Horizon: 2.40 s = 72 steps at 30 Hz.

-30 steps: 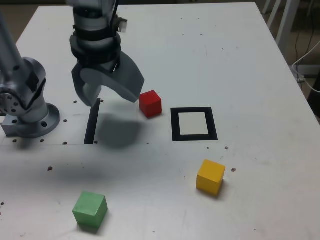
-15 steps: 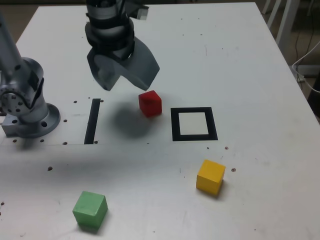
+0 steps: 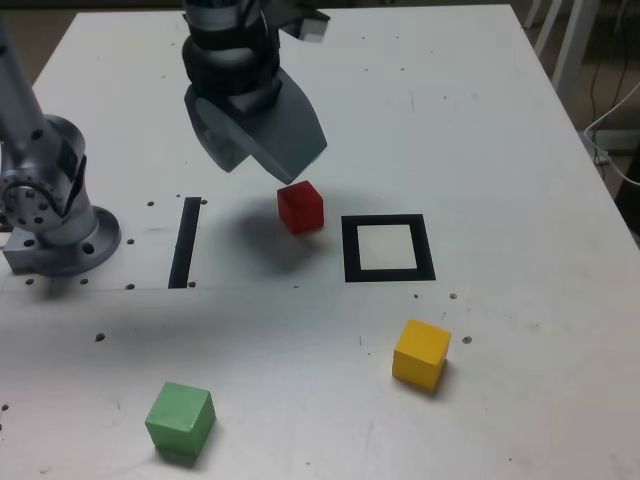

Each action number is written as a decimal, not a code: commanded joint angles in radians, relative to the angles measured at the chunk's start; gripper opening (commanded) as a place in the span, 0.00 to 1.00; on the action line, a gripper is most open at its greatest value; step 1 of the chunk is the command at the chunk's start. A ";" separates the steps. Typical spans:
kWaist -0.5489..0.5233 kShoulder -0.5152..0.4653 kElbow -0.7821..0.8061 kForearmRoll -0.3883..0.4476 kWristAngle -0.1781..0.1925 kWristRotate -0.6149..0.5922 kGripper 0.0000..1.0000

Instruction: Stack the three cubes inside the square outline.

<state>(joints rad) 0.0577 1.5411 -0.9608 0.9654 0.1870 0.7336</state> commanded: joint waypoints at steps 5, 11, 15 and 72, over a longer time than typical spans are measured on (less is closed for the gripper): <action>0.006 0.046 -0.036 -0.009 -0.015 0.052 1.00; 0.019 0.080 -0.069 -0.005 -0.018 0.074 1.00; 0.026 0.100 -0.069 -0.021 -0.017 0.075 1.00; -0.044 0.170 0.059 -0.202 -0.017 -0.034 0.27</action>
<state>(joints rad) 0.0153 1.7193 -0.9029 0.7648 0.1688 0.7012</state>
